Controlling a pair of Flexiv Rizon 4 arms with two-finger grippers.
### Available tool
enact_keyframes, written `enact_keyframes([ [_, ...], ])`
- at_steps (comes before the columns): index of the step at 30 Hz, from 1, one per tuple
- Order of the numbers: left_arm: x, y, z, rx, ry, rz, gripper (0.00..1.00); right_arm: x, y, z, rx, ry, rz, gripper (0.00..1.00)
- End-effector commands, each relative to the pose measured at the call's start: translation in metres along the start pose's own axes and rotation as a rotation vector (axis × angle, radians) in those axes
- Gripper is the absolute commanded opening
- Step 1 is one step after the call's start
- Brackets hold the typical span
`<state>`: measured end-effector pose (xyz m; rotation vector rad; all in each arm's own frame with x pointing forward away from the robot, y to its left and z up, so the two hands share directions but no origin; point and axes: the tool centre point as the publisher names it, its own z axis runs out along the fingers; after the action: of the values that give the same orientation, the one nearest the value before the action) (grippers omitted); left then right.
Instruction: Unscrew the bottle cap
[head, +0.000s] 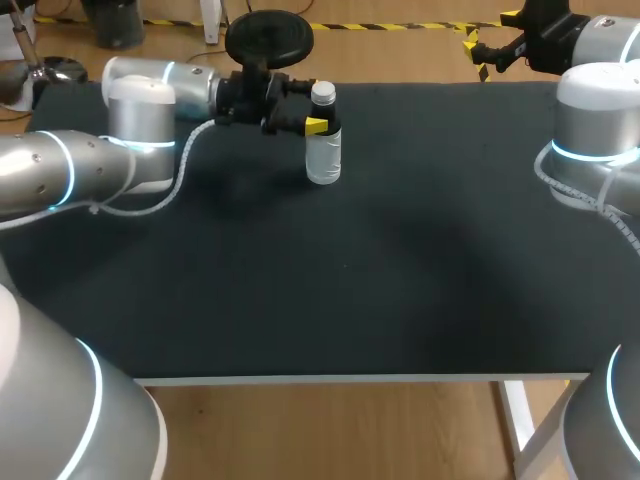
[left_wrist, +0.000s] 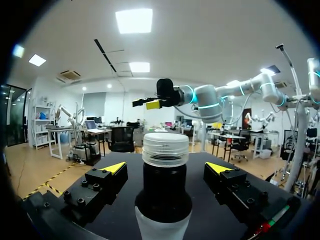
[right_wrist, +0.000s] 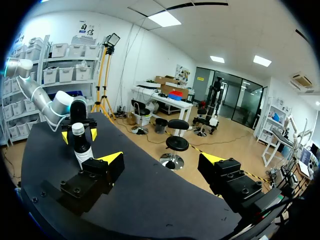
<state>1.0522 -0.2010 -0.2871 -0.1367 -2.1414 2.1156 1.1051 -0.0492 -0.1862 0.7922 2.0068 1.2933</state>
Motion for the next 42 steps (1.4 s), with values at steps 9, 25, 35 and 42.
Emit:
enact_keyframes([
  [9,-0.0073,0.0023,0.0029,0.004,0.028,0.002,0.82,0.0,0.0002,-0.0006,0.001,0.0,0.0,1.0],
  [25,-0.0065,-0.0028,-0.0007,0.005,0.023,0.022,0.0,0.0,0.0002,-0.0006,0.001,0.0,0.0,1.0],
  [35,-0.0065,-0.0049,-0.0054,0.009,0.015,0.037,0.0,0.0,0.0002,-0.0006,0.001,0.0,0.0,1.0],
  [42,-0.0053,-0.0035,-0.0046,0.003,0.026,0.037,0.0,0.0,0.0002,-0.0006,0.001,0.0,0.0,1.0],
])
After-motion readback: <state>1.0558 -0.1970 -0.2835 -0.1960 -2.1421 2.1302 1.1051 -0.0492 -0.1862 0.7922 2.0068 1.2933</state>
